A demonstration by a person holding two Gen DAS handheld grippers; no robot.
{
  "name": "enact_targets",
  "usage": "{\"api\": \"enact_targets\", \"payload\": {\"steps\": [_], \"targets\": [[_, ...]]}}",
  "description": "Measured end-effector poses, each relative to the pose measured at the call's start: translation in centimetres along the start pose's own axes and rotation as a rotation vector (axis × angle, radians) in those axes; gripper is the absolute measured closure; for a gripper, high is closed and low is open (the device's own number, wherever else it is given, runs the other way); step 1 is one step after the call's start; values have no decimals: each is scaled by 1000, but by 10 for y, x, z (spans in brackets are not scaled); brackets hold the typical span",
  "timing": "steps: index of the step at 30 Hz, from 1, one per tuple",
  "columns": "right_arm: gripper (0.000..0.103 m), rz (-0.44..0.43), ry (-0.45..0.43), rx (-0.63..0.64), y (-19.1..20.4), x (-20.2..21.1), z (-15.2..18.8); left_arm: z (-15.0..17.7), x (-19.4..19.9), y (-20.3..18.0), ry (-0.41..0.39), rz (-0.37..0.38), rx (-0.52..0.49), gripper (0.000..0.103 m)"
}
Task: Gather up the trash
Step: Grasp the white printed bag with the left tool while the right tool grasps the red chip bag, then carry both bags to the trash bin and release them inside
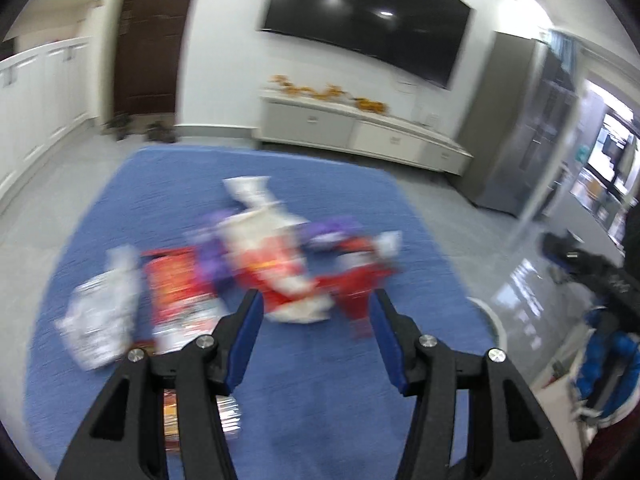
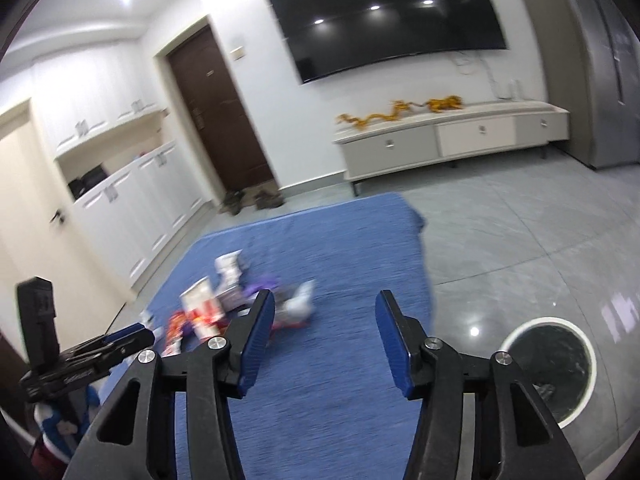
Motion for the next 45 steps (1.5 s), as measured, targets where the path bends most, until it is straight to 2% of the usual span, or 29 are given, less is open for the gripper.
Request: {"api": "enact_targets", "payload": {"steps": [4, 7, 10, 13, 15, 20, 23, 24, 25, 27, 28, 40, 45], "targets": [[49, -50, 90, 41, 47, -32, 21, 22, -8, 92, 18, -110, 84, 50], [49, -76, 174, 78, 74, -67, 39, 36, -19, 142, 38, -169, 131, 50], [49, -79, 251, 111, 89, -104, 59, 46, -33, 176, 66, -180, 193, 50], [49, -70, 309, 131, 97, -136, 74, 51, -48, 194, 91, -178, 230, 50], [51, -48, 336, 153, 98, -153, 80, 49, -58, 197, 101, -166, 237, 50], [70, -8, 355, 150, 88, -176, 79, 51, -75, 200, 133, -129, 239, 50], [88, -11, 363, 156, 87, -181, 78, 49, -81, 193, 142, -111, 230, 52], [95, -14, 364, 155, 86, -181, 78, 48, -82, 193, 138, -112, 224, 59], [96, -24, 365, 151, 86, -180, 78, 49, -82, 190, 141, -101, 220, 74], [99, -48, 363, 144, 87, -177, 79, 49, -80, 186, 147, -78, 225, 86], [99, -57, 360, 141, 88, -176, 79, 48, -79, 185, 141, -73, 226, 88], [100, -205, 267, 165, 120, -125, 54, 28, -27, 188, 44, -77, 289, 92], [100, -226, 198, 163, 114, -96, 36, 7, 0, 167, -1, -79, 251, 92]]}}
Point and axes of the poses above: each gripper's, at about its wrist camera, not at the fingertips, and x roughly against the way its jaws point, y to its left, z to its underside, the point moved 9 cm from there along -x, roughly the way its jaws point, and after that the axes turned 12 degrees about -z, right-handed, at the moved point
